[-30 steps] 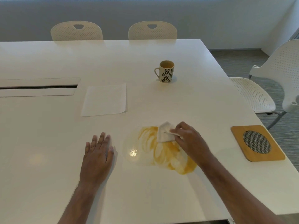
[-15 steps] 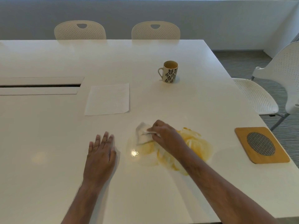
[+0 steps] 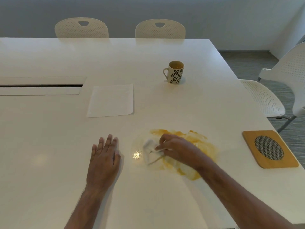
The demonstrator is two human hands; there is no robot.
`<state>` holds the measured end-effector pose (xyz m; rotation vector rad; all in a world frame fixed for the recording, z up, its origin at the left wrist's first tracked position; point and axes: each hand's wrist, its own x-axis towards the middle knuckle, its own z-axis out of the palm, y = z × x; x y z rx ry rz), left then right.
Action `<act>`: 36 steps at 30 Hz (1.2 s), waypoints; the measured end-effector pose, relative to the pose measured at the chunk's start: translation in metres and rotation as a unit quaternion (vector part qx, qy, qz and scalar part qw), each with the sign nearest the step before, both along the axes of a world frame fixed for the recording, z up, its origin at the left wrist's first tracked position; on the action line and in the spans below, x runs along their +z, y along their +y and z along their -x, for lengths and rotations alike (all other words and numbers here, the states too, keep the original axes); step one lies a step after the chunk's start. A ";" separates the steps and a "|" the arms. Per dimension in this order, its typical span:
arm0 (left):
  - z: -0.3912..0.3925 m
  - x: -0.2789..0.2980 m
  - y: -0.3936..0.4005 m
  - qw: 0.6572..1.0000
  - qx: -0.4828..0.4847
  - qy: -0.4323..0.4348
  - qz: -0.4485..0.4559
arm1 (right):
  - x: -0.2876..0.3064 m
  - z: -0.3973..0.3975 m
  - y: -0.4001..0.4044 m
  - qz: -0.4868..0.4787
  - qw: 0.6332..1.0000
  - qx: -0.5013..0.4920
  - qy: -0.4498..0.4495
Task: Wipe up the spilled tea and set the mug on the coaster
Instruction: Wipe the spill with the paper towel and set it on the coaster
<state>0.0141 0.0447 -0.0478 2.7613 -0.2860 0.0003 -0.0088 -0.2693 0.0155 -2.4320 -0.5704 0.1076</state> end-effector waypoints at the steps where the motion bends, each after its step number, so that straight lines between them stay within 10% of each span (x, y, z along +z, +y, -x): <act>1: 0.000 0.000 0.000 1.000 0.001 0.000 0.003 | 0.000 -0.005 -0.007 -0.004 0.998 -0.052 -0.021; 5: -0.001 -0.002 0.001 1.000 -0.002 -0.003 0.006 | -0.005 -0.029 -0.006 0.008 0.975 -0.215 -0.064; 14: -0.001 -0.004 0.002 1.000 0.001 -0.004 0.001 | -0.014 0.031 0.003 0.022 0.999 0.046 0.005; 20: 0.000 -0.002 0.002 1.000 -0.001 0.002 0.005 | -0.012 0.048 -0.067 -0.073 0.987 -0.141 0.036; 25: 0.002 0.000 0.001 1.000 -0.001 0.006 0.012 | -0.013 0.046 -0.087 -0.282 0.900 -0.316 0.104; 36: 0.002 0.004 0.002 0.999 -0.008 0.023 0.022 | -0.002 0.038 -0.049 -0.690 0.619 -0.325 0.186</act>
